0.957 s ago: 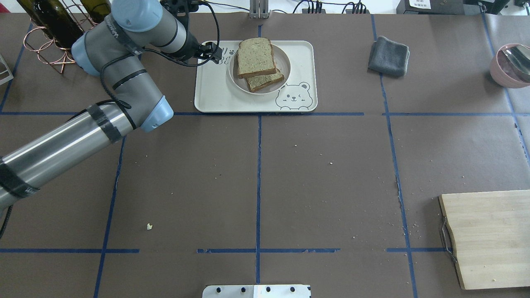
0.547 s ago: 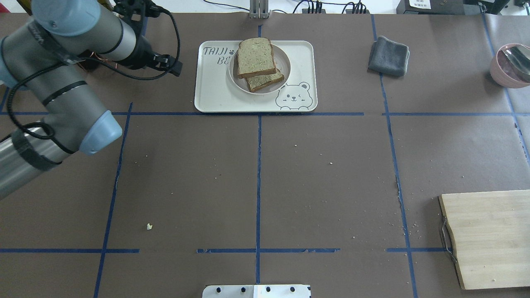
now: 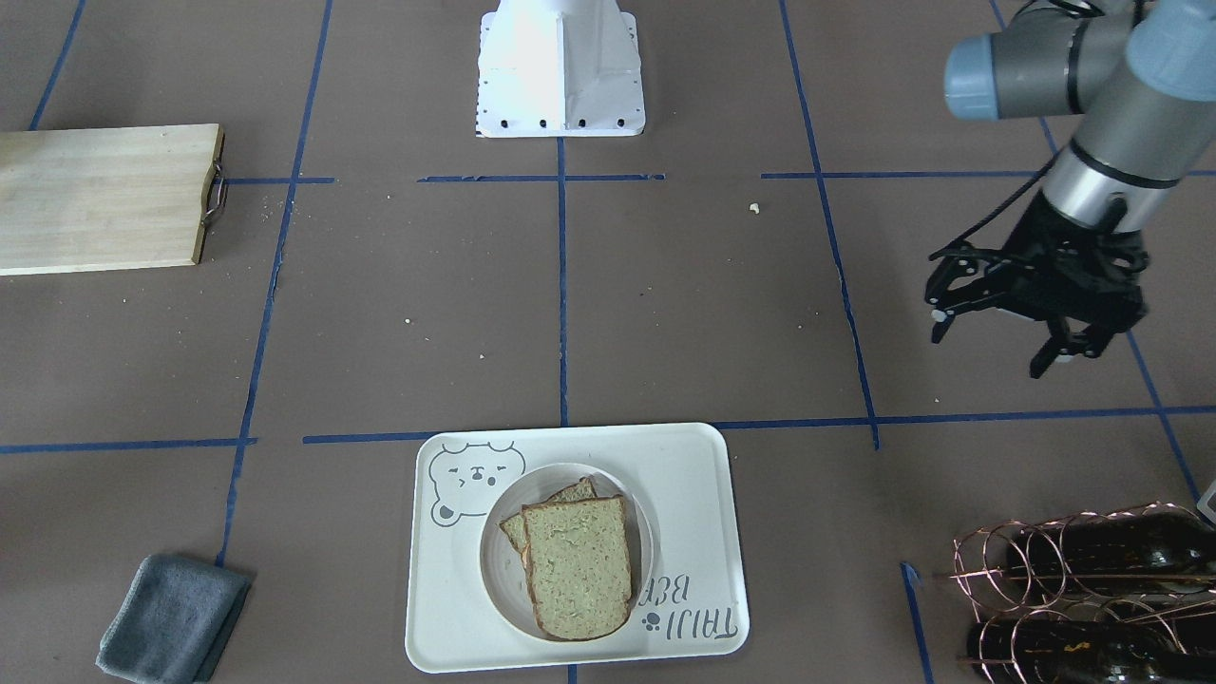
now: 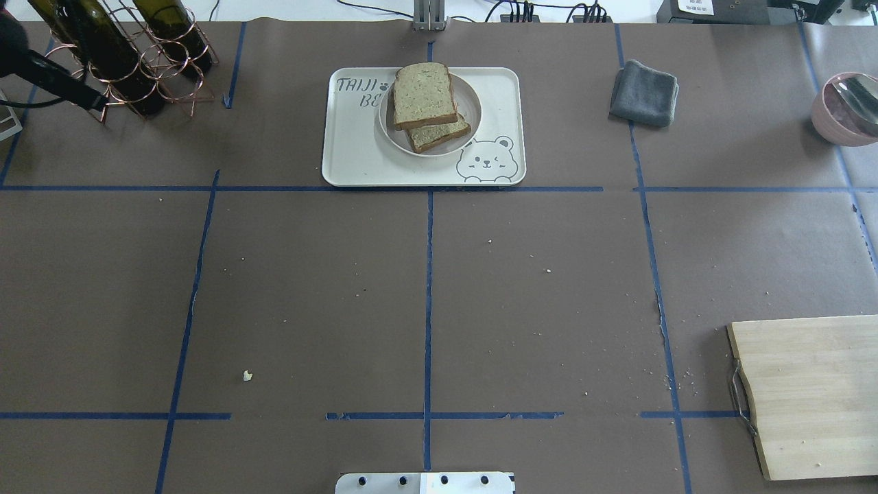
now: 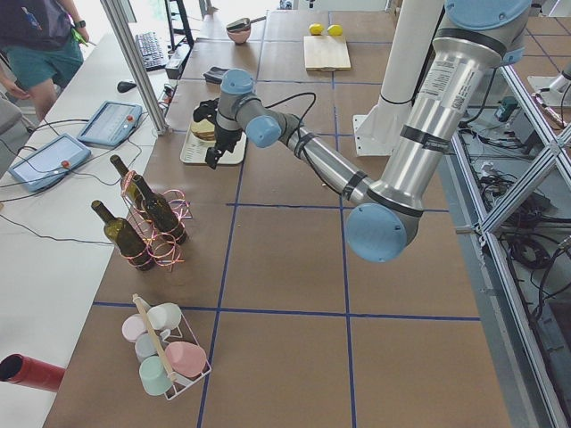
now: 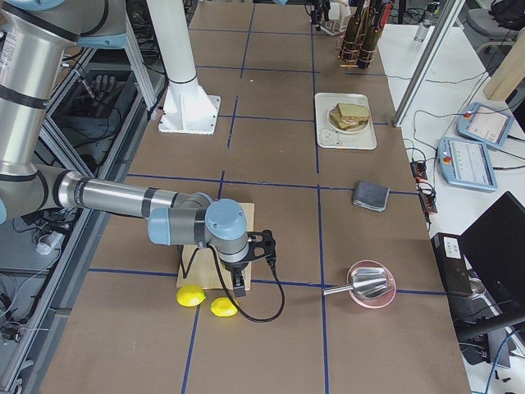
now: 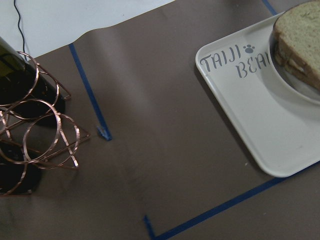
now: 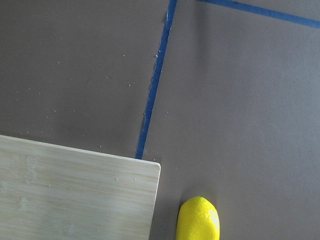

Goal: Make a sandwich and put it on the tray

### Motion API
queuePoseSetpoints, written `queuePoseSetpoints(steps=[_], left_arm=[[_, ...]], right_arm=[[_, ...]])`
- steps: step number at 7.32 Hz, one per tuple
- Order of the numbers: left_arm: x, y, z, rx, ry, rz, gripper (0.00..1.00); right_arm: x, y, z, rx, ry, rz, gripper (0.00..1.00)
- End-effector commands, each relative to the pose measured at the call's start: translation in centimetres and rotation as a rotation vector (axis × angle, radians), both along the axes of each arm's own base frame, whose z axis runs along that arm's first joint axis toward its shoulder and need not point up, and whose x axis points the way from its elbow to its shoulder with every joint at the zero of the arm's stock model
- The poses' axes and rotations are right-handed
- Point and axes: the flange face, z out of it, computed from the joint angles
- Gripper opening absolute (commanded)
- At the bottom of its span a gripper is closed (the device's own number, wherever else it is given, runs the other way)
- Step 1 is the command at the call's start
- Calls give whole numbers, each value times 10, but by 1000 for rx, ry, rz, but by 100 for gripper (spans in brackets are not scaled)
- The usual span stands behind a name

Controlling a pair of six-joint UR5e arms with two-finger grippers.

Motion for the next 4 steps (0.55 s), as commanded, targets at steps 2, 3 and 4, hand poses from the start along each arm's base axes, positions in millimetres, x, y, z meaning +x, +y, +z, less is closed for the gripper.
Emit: queuePoseSetpoints(steps=[2,3,4], left_arm=[[-136,63,143,-185,-35,-59,100],[-146,85,175,-233,-51,-27,100],[-154,104,198,-331,-39,-29,100]], right_arm=[[-2,-13,-39,-34,-11,-3,100],[-2,-12,-38,-37,-15,-2,100],[-1,-7,-34,-36,-3,-7,100]])
